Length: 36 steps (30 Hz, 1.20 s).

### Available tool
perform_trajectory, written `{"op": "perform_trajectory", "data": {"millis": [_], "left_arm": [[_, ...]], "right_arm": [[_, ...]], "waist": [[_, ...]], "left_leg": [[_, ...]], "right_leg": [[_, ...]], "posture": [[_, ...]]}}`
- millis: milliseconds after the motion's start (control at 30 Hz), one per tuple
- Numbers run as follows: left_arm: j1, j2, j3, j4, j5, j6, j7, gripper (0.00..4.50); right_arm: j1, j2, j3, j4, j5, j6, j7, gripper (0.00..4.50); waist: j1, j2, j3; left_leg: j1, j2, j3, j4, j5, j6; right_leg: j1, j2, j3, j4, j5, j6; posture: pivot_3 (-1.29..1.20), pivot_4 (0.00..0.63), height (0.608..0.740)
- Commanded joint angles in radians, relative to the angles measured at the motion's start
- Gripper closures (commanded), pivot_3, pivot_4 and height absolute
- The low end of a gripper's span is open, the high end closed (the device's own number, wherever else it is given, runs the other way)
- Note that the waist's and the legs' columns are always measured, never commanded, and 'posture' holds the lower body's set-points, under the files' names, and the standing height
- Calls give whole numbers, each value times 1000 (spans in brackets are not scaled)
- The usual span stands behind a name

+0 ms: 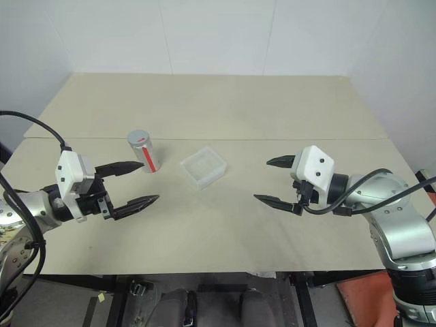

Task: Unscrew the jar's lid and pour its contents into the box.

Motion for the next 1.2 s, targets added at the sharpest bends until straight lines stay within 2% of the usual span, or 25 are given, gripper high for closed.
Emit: {"op": "perform_trajectory", "data": {"millis": [33, 333, 500, 667, 800, 1000, 1200], "left_arm": [[-11, 10, 17, -15, -10, -11, -2, 17], [-4, -9, 18, -1, -4, -5, 20, 17], [38, -64, -35, 9, 103, -28, 122, 17], [72, -252, -78, -69, 196, -31, 364, 17], [43, -495, -200, -8, 471, -83, 733, 17], [5, -692, -284, 87, 672, -135, 984, 17], [-86, -793, -261, 216, 764, -155, 1145, 17]], "right_arm": [[0, -11, -28, -39, 7, -4, -7, 0], [-7, -5, -23, -25, 0, -14, -8, 0], [-21, 7, 1, 5, -15, -36, -1, 0], [-52, 20, 25, 27, -15, -48, 15, 0], [-64, 23, 40, 43, -23, -59, 28, 0], [-72, 17, 35, 42, -19, -58, 42, 0], [-66, 11, 24, 30, -16, -52, 41, 0]], "waist": [[0, 0, 0], [0, 0, 0], [0, 0, 0], [0, 0, 0], [11, 0, 0], [22, -1, 0], [23, -1, 0]], "left_leg": [[0, 0, 0, 0, 0, 0], [0, 0, 0, 0, 0, 0], [0, 0, -1, 0, 0, 0], [0, 0, -3, 0, 0, 0], [0, -1, -4, 1, 0, 0], [0, -2, -5, 1, 0, 0], [0, -2, -6, 1, 0, 0]], "right_leg": [[0, 0, 0, 0, 0, 0], [0, 0, 0, 0, 0, 0], [0, 0, 0, 0, 0, 0], [0, 0, 0, 0, 0, 0], [1, 0, 0, 0, 1, 0], [2, -1, 0, 0, 1, 1], [2, -1, 0, 0, 1, 1]], "posture": [[0, 150, 740], [0, 150, 740], [0, 150, 740], [0, 150, 740], [0, 150, 740], [0, 150, 740], [0, 150, 740]]}}
